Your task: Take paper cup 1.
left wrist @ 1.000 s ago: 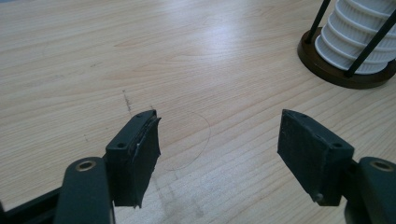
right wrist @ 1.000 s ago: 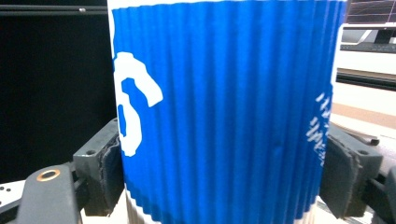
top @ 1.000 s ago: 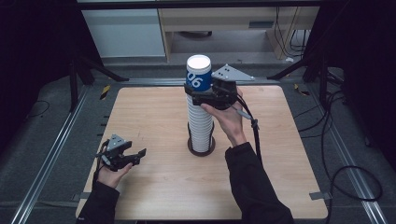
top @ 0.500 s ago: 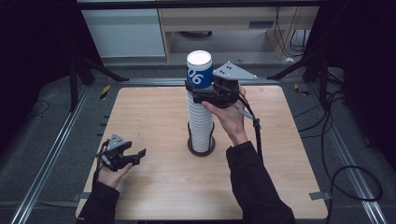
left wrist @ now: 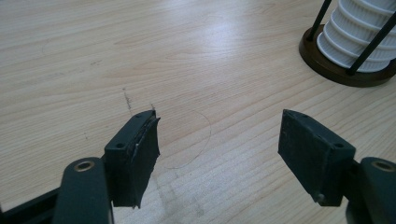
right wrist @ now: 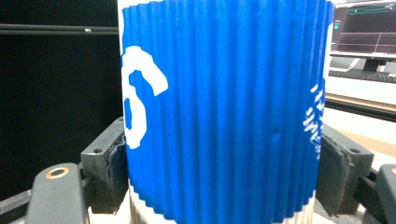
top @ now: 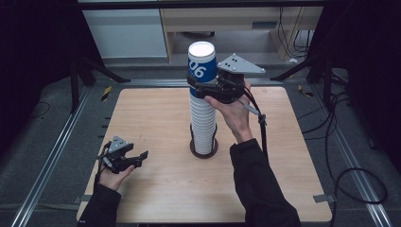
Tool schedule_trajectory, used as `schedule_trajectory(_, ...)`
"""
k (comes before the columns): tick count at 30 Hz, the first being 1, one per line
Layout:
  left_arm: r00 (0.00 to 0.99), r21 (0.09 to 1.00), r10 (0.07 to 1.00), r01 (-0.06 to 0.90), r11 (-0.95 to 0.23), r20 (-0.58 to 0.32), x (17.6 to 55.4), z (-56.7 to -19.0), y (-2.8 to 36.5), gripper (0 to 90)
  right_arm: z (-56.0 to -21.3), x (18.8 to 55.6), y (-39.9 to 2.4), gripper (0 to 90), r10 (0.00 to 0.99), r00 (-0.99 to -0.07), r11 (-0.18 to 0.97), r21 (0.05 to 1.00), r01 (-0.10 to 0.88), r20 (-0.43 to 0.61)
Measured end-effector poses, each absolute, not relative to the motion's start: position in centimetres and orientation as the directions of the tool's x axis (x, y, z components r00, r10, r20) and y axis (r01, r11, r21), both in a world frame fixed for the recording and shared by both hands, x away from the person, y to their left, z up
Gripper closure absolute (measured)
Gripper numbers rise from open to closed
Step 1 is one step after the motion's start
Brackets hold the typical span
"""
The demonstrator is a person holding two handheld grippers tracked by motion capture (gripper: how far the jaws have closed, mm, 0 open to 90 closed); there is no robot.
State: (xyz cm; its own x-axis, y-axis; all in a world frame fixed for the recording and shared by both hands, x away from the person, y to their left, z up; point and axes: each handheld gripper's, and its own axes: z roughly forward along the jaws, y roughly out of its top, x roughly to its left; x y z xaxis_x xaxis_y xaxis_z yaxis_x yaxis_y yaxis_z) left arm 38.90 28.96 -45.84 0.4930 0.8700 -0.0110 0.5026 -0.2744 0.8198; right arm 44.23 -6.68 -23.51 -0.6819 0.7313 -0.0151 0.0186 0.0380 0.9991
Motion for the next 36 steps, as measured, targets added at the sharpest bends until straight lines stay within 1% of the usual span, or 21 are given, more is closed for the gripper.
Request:
schedule_trajectory(6,0.493,0.820,0.870,0.502,-0.275,-0.010,38.9,-45.8,29.0,28.1,-22.5,44.1,-6.7,20.4,0.730,-0.683,0.032,0.999,0.003,-0.021)
schedule_trajectory(16,0.492,0.820,0.871,0.502,-0.275,-0.009,38.9,-45.8,28.9,28.1,-19.7,43.3,-6.7,20.4,0.735,-0.676,0.013,0.999,-0.052,-0.045)
schedule_trajectory(24,0.494,0.821,0.869,0.500,-0.277,-0.008,38.9,-45.8,28.9,28.2,-18.9,42.7,-7.5,20.5,0.747,-0.663,-0.004,0.996,-0.090,-0.056)
schedule_trajectory(29,0.495,0.821,0.869,0.500,-0.276,-0.009,38.8,-45.8,28.8,28.5,-18.9,42.1,-8.9,20.4,0.759,-0.648,-0.001,0.995,-0.098,-0.062)
schedule_trajectory(30,0.496,0.821,0.868,0.500,-0.275,-0.011,38.8,-45.8,28.8,28.5,-19.0,41.8,-10.0,20.5,0.773,-0.631,0.004,0.995,-0.102,-0.067)
schedule_trajectory(36,0.496,0.827,0.868,0.492,-0.271,-0.011,38.6,-45.4,28.8,28.7,-19.8,41.0,-13.3,20.5,0.801,-0.597,-0.013,0.995,-0.099,-0.049)
